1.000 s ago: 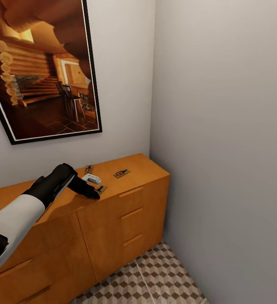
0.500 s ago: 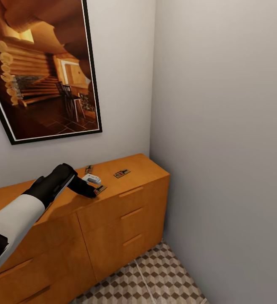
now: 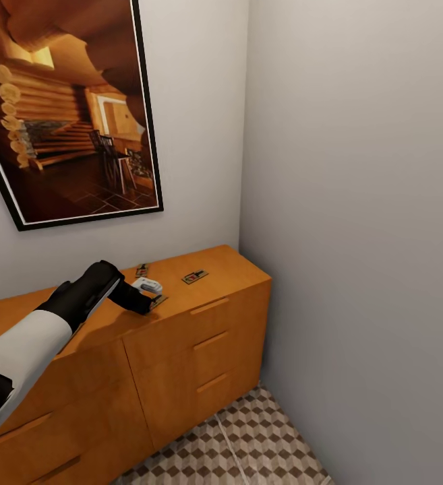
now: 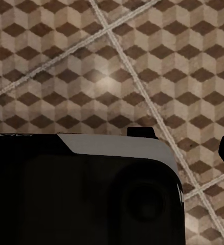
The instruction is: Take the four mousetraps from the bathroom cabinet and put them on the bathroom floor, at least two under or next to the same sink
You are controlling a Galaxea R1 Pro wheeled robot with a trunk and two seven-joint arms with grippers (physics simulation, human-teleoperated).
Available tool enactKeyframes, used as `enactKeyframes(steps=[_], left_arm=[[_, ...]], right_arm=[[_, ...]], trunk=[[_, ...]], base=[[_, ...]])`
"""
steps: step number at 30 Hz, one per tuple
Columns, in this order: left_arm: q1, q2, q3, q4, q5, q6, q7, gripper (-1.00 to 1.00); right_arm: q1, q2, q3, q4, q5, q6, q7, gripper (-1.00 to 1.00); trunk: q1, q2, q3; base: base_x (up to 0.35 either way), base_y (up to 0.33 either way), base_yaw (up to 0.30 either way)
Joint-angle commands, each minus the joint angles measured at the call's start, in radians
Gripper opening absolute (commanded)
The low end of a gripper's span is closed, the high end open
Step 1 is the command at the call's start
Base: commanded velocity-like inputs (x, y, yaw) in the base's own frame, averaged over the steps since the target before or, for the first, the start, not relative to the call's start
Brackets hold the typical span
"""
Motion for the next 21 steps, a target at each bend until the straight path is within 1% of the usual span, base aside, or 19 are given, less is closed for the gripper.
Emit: enactKeyframes(steps=[1,17,21], left_arm=[[0.000,0.010,0.001,-0.071,-0.030,0.000,-0.002,-1.00],[-0.001,0.050,0.004,-0.228,-0.025,0.003,-0.005,-1.00],[-0.001,0.059,0.012,-0.265,-0.024,0.006,-0.005,-1.00]], right_arm=[[-0.001,0.000,0.000,0.001,-0.001,-0.003,0.000,1.00],[-0.001,0.000,0.000,0.001,0.000,-0.003,0.000,1.00],[-0.001,0.000,0.000,0.001,0.000,-0.003,0.000,1.00]], trunk=[[0.000,0.000,-0.001],[0.000,0.000,-0.001],[0.000,0.000,-0.001]], base=[[0.000,0.000,0.000],[0.000,0.000,0.000],[0.000,0.000,0.000]])
